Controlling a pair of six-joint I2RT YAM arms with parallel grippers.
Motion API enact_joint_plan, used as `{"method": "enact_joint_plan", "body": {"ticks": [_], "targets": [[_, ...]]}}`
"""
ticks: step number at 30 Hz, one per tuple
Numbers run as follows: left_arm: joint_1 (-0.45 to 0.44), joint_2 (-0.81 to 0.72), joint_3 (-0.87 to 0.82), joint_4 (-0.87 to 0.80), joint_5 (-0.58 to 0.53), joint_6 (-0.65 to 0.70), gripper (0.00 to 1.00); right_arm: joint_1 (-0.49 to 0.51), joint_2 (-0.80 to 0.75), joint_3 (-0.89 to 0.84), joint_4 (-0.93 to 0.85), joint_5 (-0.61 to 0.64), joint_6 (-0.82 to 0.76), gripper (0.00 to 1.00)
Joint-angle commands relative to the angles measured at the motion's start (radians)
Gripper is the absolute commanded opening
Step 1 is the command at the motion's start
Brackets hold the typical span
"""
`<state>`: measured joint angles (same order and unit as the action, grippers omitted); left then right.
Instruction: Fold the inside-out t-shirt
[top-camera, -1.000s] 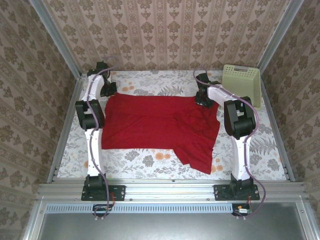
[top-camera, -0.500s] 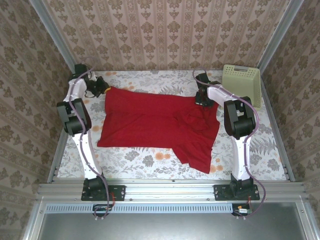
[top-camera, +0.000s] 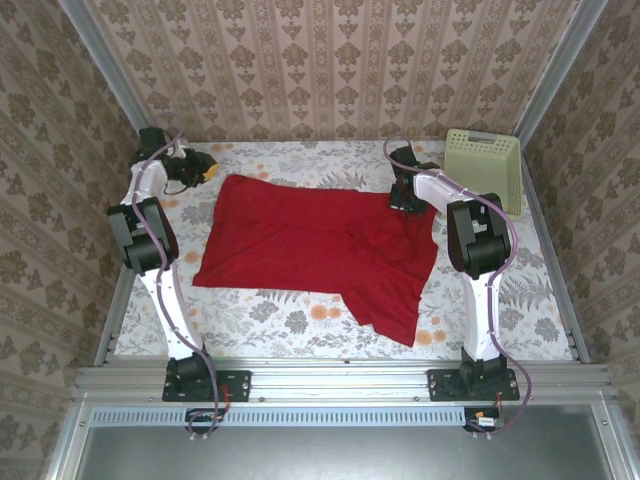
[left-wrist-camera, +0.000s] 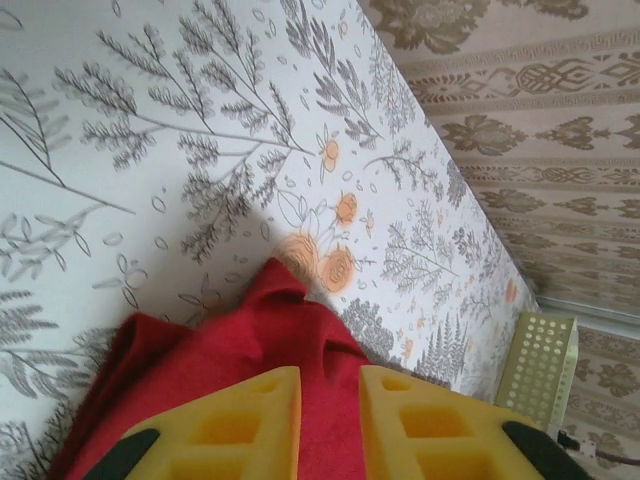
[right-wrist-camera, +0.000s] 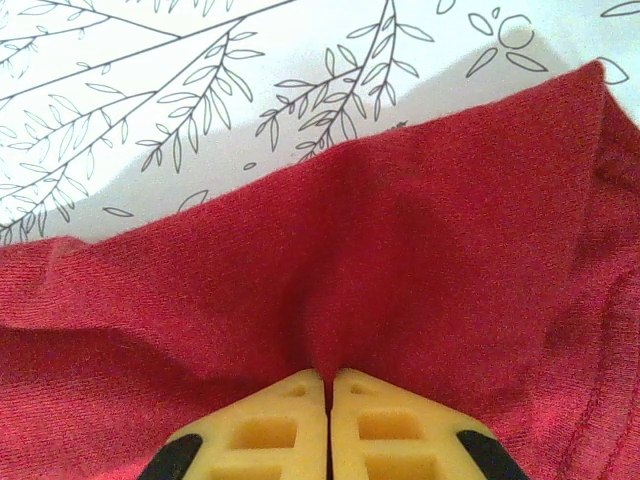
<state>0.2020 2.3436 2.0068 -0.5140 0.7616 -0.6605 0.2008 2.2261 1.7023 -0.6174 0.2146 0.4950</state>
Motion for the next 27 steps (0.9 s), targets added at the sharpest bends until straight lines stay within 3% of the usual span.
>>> {"method": "enact_joint_plan", "body": {"ticks": [1,6,10,21,27], "targets": [[0.024,0.018,-0.029,0.094,-0.002,-0.067,0.23,0.000,0.004,-0.003,-0.054,0.036,-0.020,0.09],[0.008,0.011,0.036,-0.034,-0.098,0.030,0.24,-0.001,-0.021,-0.018,-0.045,0.047,-0.031,0.08],[-0.022,-0.054,-0.034,-0.063,-0.209,0.099,0.33,0.001,-0.096,-0.066,-0.011,0.040,-0.045,0.10],[-0.227,0.015,0.024,-0.113,-0.331,0.196,0.42,0.016,-0.142,-0.064,-0.019,-0.001,-0.042,0.31],[-0.240,0.062,0.004,-0.100,-0.370,0.159,0.45,0.009,-0.054,-0.004,-0.046,-0.035,0.014,0.39]]}}
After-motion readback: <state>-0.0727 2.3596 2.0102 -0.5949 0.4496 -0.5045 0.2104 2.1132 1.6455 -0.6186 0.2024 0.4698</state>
